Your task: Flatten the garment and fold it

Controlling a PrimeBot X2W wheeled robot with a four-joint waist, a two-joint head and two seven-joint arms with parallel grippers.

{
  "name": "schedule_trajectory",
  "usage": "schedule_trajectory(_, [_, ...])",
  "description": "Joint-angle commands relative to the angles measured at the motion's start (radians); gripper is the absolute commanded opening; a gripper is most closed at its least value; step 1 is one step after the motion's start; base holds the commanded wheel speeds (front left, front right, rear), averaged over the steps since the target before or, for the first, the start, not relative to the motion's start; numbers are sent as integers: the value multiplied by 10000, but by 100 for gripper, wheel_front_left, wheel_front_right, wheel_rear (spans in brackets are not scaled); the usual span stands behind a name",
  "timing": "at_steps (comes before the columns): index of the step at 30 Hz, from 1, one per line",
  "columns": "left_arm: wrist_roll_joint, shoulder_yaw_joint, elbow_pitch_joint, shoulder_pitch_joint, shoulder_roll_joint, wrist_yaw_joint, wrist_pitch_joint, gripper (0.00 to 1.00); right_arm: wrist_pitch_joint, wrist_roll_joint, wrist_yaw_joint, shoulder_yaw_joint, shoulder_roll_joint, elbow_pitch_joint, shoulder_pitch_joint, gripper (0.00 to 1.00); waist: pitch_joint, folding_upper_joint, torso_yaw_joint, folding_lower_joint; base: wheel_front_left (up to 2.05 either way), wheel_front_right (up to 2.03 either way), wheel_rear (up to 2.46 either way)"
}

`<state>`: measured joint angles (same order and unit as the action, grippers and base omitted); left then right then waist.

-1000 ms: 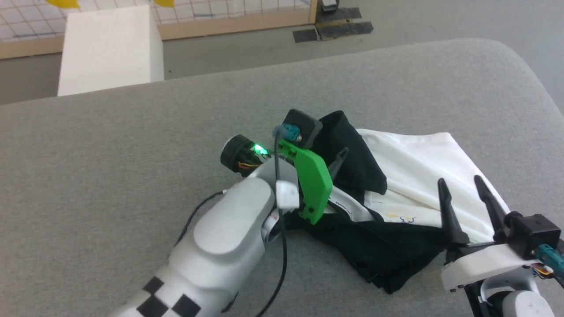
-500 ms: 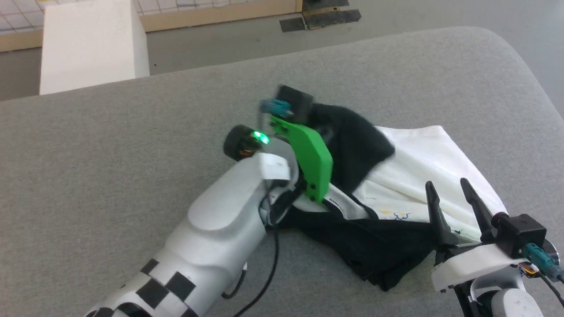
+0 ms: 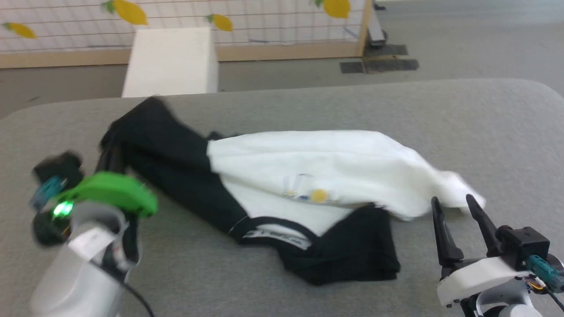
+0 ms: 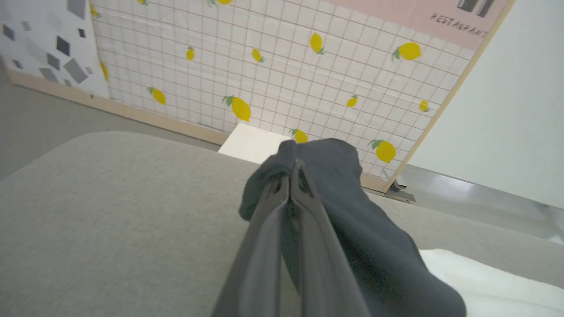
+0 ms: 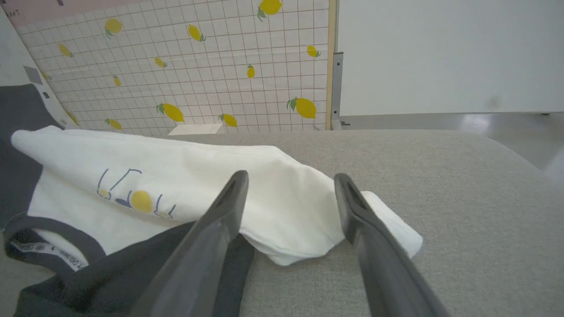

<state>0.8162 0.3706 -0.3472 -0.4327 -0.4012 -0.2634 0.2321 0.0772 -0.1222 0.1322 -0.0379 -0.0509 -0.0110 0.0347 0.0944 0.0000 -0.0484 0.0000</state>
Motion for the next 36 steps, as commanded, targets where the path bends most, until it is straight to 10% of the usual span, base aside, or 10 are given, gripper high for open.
schedule_trajectory(1, [126, -210, 315, 652, -245, -356, 72, 0, -76, 56, -15, 18, 7, 94, 90, 100, -474, 0, 872, 0, 0, 0, 0])
schedule_trajectory(5, [290, -626, 983, 2112, -692, -1102, 7, 0, -171, 6, -15, 92, 7, 191, 81, 100, -433, 0, 1216, 0, 0, 0, 0])
schedule_trajectory(6, [379, -667, 1088, 2456, -695, -1242, -67, 26, -211, -4, -15, 128, 7, 195, 74, 100, -409, 0, 1279, 0, 0, 0, 0])
schedule_trajectory(7, [478, -683, 1156, 2707, -659, -1318, -142, 96, -248, -11, -15, 170, 7, 187, 68, 100, -389, 0, 1320, 0, 0, 0, 0])
schedule_trajectory(8, [599, -704, 1228, 2981, -593, -1393, -208, 100, -294, -10, -15, 233, 7, 173, 60, 100, -371, 0, 1356, 0, 0, 0, 0])
schedule_trajectory(17, [-198, -1731, 2613, 3908, 514, -927, 284, 100, -1039, 843, -15, 2575, -319, 352, -191, 100, -63, 0, 1563, 0, 0, 0, 0])
schedule_trajectory(31, [-4165, -3371, 3227, 4134, 3208, 1287, 295, 100, -4620, 224, -15, 6777, -2274, -1210, -2004, 100, 662, 0, 2379, 0, 0, 0, 0])
schedule_trajectory(34, [-4363, -3551, 3051, 4130, 3384, 1542, 295, 100, -5513, -106, -15, 6999, -2458, -1273, -2158, 16, 668, 0, 2434, 0, 0, 0, 0])
schedule_trajectory(36, [-4441, -3608, 3007, 4149, 3446, 1594, 295, 100, -5620, -240, -15, 6969, -2527, -1076, -2220, 0, 647, 0, 2430, 0, 0, 0, 0])
